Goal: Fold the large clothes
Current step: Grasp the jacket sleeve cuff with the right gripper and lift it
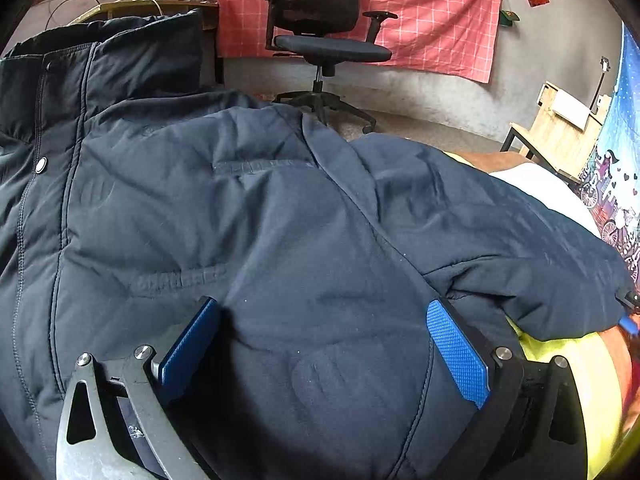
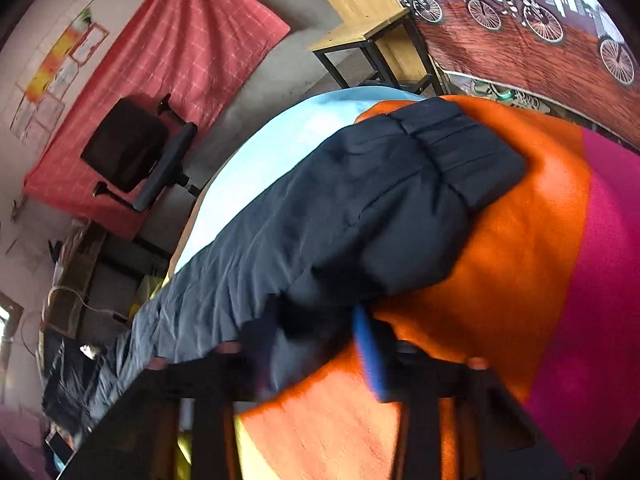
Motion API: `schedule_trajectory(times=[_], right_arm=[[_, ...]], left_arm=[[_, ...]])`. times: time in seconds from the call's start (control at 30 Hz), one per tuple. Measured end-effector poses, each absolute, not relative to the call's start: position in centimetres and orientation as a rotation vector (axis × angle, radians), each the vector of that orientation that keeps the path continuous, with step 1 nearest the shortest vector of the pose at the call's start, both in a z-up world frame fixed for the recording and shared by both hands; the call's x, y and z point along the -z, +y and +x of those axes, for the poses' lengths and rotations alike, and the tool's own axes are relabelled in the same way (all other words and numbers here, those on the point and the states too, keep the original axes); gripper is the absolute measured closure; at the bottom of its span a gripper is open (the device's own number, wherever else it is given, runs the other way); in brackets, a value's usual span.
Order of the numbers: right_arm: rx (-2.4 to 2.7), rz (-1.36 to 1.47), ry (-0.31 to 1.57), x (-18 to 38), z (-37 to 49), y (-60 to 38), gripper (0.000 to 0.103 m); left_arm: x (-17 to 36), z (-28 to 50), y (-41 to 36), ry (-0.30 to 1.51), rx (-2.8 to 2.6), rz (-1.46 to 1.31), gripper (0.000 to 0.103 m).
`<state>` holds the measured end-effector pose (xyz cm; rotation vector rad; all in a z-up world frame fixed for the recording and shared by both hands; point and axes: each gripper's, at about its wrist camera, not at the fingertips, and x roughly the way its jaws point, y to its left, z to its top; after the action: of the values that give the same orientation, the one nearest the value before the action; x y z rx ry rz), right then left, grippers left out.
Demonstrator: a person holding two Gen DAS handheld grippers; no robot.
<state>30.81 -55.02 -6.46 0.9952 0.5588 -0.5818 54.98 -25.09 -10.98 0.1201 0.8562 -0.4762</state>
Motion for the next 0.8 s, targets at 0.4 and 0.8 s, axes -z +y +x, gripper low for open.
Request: schedule_trajectory(times=[0.4,0.8], right_arm=[[0.422,0.415,0.327,-9.9,35.1,-44.6,0.096],[-0.095,0.086,0.298,-15.8,43.5,-21.8,0.096]], left_arm=[[6.4,50.6,-16.9,0.855,0.394,0.059,0.002],[4.2,42.4,-0.9,0.702,0.046,-0.052,0.002]])
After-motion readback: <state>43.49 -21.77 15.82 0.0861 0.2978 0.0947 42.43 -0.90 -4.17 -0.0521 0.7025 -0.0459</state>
